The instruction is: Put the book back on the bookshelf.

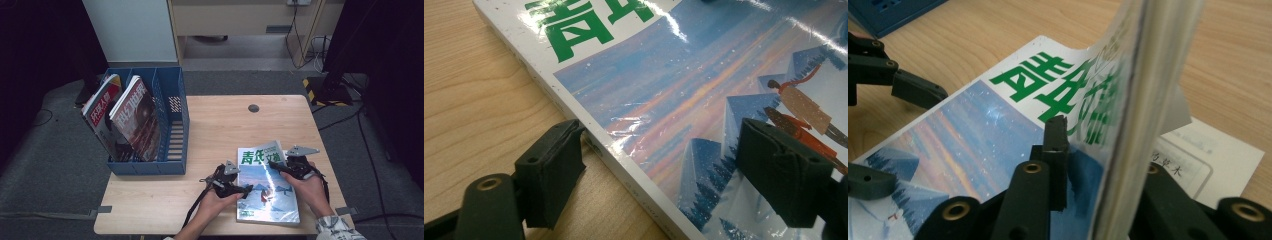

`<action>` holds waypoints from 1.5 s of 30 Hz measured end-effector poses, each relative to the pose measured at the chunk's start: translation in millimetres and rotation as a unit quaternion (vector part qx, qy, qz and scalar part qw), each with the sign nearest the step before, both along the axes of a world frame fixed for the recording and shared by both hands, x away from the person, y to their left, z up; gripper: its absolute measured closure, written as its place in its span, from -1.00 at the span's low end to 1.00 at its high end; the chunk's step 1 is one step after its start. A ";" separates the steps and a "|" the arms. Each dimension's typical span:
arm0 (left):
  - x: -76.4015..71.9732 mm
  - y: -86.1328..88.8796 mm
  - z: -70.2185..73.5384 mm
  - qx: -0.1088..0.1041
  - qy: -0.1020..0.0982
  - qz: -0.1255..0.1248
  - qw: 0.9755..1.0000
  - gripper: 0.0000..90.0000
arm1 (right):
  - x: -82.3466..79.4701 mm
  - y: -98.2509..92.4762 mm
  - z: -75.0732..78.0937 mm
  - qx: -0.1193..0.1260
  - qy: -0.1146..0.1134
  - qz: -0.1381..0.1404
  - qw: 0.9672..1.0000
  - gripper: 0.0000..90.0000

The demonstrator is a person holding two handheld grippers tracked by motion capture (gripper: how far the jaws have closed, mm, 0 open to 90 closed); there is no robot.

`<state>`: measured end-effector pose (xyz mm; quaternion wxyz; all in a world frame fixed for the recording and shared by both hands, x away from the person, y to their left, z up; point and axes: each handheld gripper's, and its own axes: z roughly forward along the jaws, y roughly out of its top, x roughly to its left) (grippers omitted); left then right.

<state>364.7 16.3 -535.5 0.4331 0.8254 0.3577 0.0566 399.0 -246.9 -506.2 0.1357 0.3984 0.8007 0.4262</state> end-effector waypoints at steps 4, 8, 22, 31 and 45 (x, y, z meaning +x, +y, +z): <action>1.7 -1.2 0.0 0.002 0.000 -0.002 1.000 -0.66 | -0.2 1.4 1.2 -0.003 -0.005 0.004 1.000 0.85; 4.8 -2.0 -0.1 0.003 0.000 -0.001 1.000 -0.70 | 0.6 2.1 1.9 -0.004 -0.007 0.006 1.000 0.89; 21.9 7.4 -0.5 -0.002 0.005 0.007 1.000 -0.69 | 1.9 15.5 12.4 -0.006 -0.073 0.026 0.997 0.94; 22.6 8.4 -1.6 -0.037 0.027 -0.008 0.999 -0.73 | -9.1 11.0 24.9 0.015 -0.108 0.037 0.993 0.94; 19.8 2.9 -2.1 -0.047 0.036 -0.027 0.998 -0.72 | -1.4 -5.6 13.9 0.061 -0.093 0.016 0.994 0.85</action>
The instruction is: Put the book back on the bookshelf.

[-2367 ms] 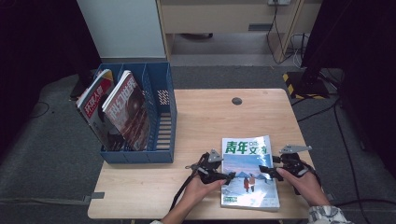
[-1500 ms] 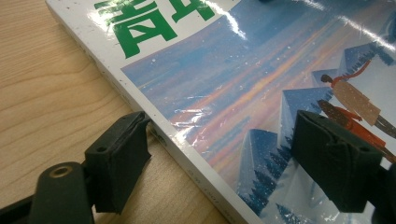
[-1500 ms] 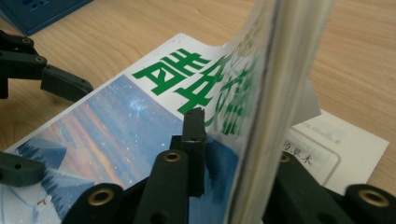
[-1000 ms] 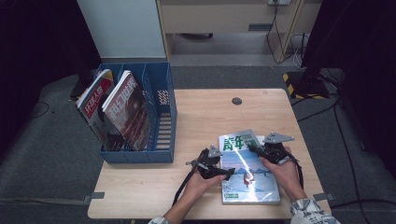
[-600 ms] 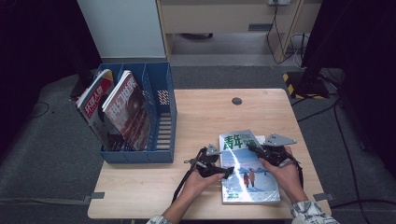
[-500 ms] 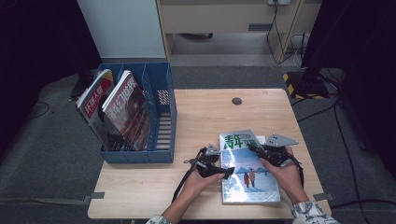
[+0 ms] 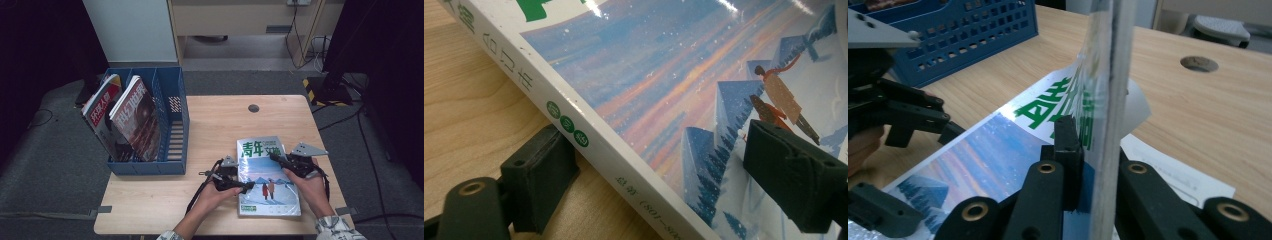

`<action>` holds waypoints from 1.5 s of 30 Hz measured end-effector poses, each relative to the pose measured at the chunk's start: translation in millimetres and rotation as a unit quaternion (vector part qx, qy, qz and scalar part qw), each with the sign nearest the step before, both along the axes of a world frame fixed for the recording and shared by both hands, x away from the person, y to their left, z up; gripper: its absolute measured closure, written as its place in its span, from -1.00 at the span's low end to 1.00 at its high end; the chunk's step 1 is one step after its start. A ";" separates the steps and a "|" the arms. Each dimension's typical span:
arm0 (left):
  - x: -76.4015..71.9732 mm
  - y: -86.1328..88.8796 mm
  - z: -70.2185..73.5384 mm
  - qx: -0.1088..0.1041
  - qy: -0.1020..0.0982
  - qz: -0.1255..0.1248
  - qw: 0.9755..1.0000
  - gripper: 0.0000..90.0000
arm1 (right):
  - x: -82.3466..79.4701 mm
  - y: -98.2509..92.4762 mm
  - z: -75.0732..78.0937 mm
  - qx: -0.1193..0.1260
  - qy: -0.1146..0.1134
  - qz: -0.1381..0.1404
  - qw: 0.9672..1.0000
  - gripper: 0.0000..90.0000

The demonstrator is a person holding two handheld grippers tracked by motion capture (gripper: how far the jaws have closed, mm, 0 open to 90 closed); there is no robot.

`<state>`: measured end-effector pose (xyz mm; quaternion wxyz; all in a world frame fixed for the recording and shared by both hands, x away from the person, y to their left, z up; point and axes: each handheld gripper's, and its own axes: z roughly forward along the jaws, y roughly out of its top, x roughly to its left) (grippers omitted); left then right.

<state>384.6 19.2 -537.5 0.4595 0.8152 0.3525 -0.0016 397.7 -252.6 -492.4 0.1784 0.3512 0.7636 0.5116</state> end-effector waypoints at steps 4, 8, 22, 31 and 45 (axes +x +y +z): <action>-1.4 -1.6 0.5 0.012 -0.009 0.007 1.000 -0.66 | 11.0 -7.7 -13.0 -0.019 0.028 -0.043 0.999 0.38; -2.4 -3.2 0.9 0.021 -0.015 0.008 1.000 -0.65 | 16.3 -9.4 -20.7 -0.062 0.060 -0.078 0.993 -0.09; -2.3 -3.6 1.0 0.022 -0.016 0.008 1.000 -0.65 | 8.5 -30.9 -36.7 -0.062 0.151 -0.100 0.981 -0.76; 3.1 1.1 0.8 0.004 -0.002 0.019 1.000 -0.51 | 3.1 -31.2 -37.7 -0.031 0.180 -0.069 0.981 -0.47; 23.6 4.0 11.0 -0.009 0.064 0.020 0.998 0.00 | 0.5 -31.7 -38.4 -0.021 0.180 -0.080 0.980 -0.38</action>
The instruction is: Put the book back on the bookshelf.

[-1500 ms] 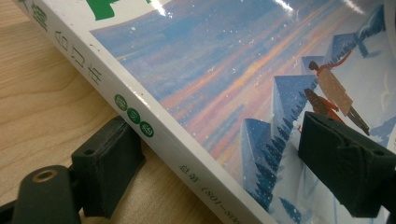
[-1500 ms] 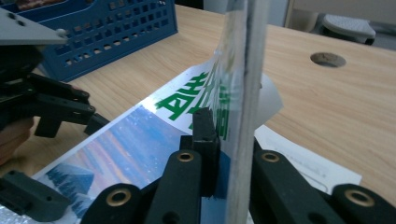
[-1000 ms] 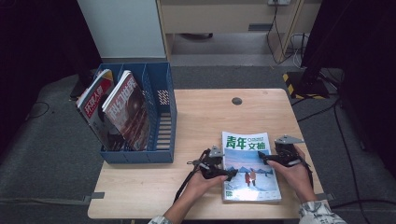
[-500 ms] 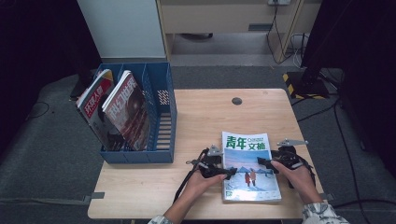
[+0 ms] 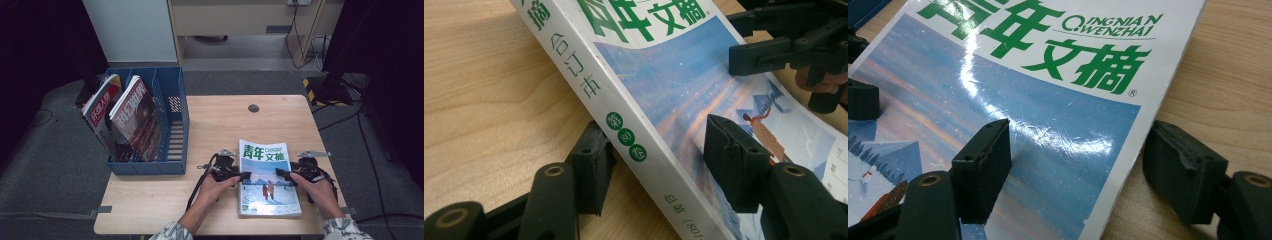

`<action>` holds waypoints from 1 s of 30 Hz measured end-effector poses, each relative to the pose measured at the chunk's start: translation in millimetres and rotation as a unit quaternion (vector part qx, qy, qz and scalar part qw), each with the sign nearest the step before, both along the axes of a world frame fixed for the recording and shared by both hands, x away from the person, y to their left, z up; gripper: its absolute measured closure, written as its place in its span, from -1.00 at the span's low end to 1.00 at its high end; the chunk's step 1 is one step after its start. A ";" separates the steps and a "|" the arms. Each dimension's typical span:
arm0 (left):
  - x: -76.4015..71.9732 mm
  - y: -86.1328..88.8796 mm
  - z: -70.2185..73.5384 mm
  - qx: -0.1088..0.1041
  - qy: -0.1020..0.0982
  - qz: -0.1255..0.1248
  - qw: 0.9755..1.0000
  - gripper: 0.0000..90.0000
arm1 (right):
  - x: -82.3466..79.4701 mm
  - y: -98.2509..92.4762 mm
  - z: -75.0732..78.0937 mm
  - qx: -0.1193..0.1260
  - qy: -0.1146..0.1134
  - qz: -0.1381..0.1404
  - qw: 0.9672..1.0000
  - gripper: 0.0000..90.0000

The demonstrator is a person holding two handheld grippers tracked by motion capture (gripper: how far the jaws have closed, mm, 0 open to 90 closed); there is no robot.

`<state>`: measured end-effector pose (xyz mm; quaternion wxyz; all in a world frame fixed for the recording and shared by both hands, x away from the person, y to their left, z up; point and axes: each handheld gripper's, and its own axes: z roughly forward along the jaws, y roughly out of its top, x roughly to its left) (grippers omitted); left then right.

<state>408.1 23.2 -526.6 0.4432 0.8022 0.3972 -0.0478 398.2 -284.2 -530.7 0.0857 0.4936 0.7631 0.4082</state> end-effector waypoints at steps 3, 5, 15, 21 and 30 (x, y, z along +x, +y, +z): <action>5.1 -1.8 2.6 0.013 0.002 -0.016 1.000 -0.04 | -0.1 -0.2 -0.5 0.002 -0.003 -0.002 1.000 -0.36; 10.8 -3.3 2.7 0.018 0.012 -0.023 1.000 -0.10 | -0.2 1.5 -0.5 0.004 -0.003 0.001 1.000 -0.35; 29.7 -8.7 3.3 -0.001 0.030 -0.030 0.999 0.10 | 0.8 11.2 -2.6 0.016 -0.006 0.012 1.000 -0.29; 31.7 -11.8 12.5 0.011 0.027 -0.038 0.999 0.21 | 0.9 12.8 -2.1 0.015 -0.005 0.013 1.000 -0.29; 32.7 -13.1 18.4 0.014 0.018 -0.045 0.999 0.26 | -0.4 17.7 0.8 -0.019 -0.014 0.034 0.999 -0.56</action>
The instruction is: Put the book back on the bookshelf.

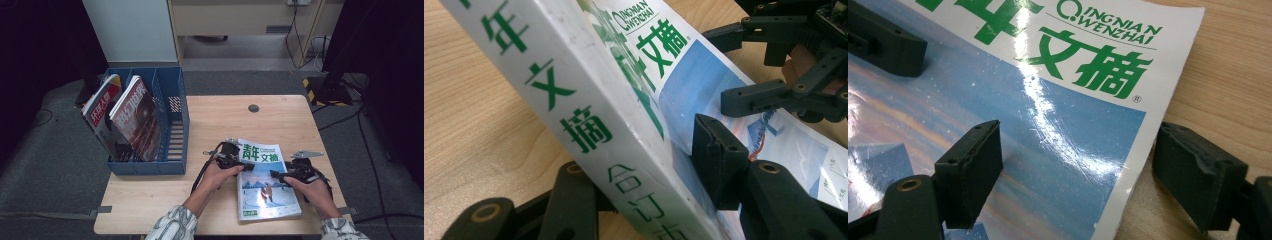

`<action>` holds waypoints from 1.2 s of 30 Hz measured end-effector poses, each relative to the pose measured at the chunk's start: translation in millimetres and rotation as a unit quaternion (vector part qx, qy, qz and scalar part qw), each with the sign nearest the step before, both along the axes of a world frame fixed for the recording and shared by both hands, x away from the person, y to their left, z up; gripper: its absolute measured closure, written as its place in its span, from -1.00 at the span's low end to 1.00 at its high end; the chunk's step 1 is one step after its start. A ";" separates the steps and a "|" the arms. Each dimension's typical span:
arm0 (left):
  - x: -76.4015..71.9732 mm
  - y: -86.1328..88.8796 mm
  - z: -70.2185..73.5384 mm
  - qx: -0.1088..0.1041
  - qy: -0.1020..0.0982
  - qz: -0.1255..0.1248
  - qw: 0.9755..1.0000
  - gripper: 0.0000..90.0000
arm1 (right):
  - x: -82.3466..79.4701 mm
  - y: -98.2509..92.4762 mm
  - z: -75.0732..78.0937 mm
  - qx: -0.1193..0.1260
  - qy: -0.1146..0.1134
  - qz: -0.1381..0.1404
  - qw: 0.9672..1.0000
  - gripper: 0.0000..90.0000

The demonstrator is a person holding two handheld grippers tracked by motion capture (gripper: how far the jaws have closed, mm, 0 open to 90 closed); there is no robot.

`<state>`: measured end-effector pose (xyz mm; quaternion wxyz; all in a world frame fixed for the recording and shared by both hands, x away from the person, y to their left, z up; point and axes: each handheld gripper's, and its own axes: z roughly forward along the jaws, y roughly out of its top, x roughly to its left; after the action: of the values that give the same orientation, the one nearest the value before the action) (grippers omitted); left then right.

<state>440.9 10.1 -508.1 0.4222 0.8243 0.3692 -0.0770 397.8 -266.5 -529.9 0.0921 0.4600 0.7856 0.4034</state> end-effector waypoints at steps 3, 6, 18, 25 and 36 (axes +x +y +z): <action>0.6 0.9 1.7 -0.002 0.001 0.000 1.000 0.28 | -2.2 -1.1 1.5 -0.005 0.004 0.010 1.000 -0.54; 1.4 3.2 6.2 0.004 -0.002 -0.002 1.000 0.29 | -3.3 -1.7 1.2 0.000 0.013 0.017 1.000 -0.51; 8.4 21.9 22.0 0.031 -0.003 0.002 1.000 0.31 | -5.0 17.8 -0.8 0.016 0.013 0.033 0.999 -0.43; 21.9 32.4 27.7 0.026 0.017 0.006 0.999 0.26 | -5.9 24.8 -1.8 0.023 0.012 0.027 0.999 -0.39; 32.4 24.2 25.2 0.027 0.019 0.011 0.999 0.34 | -6.7 27.5 -2.1 0.027 0.012 0.017 0.999 -0.37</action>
<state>473.3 34.3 -482.9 0.3931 0.8297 0.3885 -0.0780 391.1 -238.9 -532.1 0.0636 0.4533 0.7834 0.4204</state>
